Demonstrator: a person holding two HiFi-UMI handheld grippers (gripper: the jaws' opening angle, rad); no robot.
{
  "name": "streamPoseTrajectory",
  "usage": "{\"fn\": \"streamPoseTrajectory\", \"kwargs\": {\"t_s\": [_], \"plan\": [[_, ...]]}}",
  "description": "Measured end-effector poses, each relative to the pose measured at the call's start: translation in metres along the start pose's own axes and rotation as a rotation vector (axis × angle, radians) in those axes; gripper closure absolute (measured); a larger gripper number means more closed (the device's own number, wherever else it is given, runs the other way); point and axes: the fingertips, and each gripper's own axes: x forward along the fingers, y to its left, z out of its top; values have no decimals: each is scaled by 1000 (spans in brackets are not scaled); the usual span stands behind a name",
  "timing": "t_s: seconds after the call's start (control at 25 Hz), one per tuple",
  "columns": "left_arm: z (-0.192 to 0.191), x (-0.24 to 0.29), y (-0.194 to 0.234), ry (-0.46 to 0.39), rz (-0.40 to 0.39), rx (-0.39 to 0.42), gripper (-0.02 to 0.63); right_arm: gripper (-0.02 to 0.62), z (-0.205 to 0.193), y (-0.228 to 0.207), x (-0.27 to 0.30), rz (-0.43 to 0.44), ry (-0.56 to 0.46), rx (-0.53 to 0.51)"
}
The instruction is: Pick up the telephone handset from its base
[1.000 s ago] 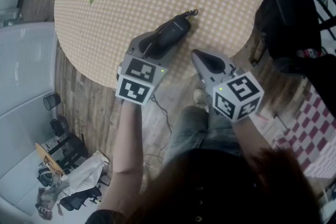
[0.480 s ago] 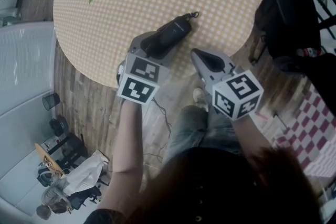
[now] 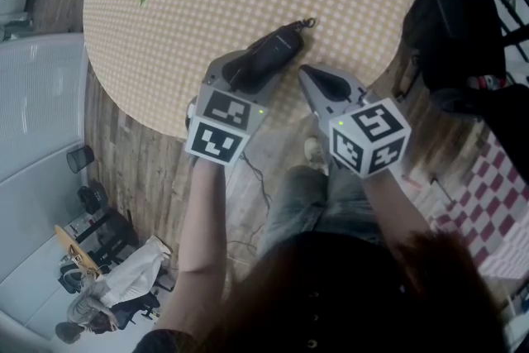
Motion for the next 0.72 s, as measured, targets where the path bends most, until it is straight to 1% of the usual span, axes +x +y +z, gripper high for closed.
{"fn": "streamPoseTrajectory", "kwargs": {"t_s": [0.32, 0.72], "plan": [[1, 0, 2, -15, -12, -26, 376, 586, 6, -4, 23, -1, 12, -10], [1, -1, 2, -26, -22, -39, 376, 588, 1, -4, 32, -8, 26, -1]]}}
